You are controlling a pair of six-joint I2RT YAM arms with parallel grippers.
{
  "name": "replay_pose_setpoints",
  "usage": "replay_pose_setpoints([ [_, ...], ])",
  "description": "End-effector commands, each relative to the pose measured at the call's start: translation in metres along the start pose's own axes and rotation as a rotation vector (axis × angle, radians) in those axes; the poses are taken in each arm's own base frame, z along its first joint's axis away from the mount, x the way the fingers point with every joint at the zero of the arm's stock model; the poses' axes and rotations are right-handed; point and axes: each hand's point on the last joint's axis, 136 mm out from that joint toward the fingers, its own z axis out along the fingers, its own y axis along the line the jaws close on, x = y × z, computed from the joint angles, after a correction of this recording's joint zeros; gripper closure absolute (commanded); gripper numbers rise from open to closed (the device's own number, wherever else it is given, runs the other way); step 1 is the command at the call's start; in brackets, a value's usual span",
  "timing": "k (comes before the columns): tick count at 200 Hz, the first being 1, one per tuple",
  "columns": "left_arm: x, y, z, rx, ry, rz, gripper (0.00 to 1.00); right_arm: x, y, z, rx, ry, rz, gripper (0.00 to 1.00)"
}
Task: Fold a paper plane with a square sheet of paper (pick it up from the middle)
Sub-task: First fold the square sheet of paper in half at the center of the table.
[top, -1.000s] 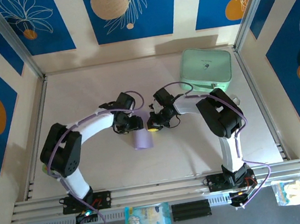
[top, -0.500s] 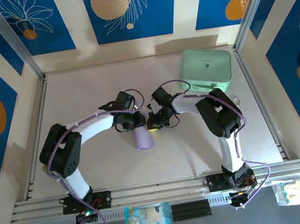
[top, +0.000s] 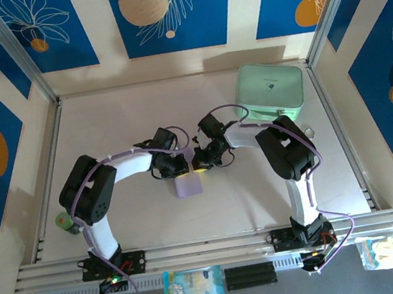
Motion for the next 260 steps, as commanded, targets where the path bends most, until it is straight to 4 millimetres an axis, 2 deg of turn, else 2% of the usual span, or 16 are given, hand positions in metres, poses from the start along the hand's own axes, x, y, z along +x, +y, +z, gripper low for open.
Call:
replay_pose_setpoints([
  [1, 0.005, 0.018, 0.005, 0.002, 0.011, -0.025, 0.85, 0.036, -0.085, 0.024, 0.307, 0.106, 0.109, 0.96],
  [58, 0.016, 0.052, 0.001, -0.004, 0.006, -0.076, 0.85, 0.044, -0.112, 0.021, 0.468, 0.133, 0.114, 0.96],
  [117, 0.033, 0.077, -0.021, -0.023, -0.017, -0.119, 0.84, 0.044, -0.119, 0.018, 0.504, 0.135, 0.104, 0.97],
  [135, 0.027, 0.067, -0.034, 0.002, -0.046, -0.102, 0.84, 0.042, -0.117, 0.017, 0.501, 0.131, 0.101, 0.97],
  [161, 0.01, 0.032, -0.049, 0.129, -0.104, -0.078, 0.84, 0.043, -0.115, 0.019, 0.493, 0.133, 0.101, 0.96],
  [174, 0.003, 0.013, -0.049, 0.198, -0.129, -0.073, 0.84, 0.043, -0.115, 0.019, 0.493, 0.133, 0.104, 0.97],
  [195, -0.005, -0.009, -0.035, 0.261, -0.125, -0.064, 0.84, 0.044, -0.116, 0.021, 0.495, 0.138, 0.112, 0.96],
  [235, -0.022, -0.003, -0.012, 0.218, -0.131, -0.089, 0.84, 0.048, -0.117, 0.023, 0.506, 0.148, 0.116, 0.96],
  [260, -0.02, 0.019, -0.003, 0.16, -0.132, -0.131, 0.84, 0.05, -0.12, 0.023, 0.516, 0.15, 0.115, 0.96],
])
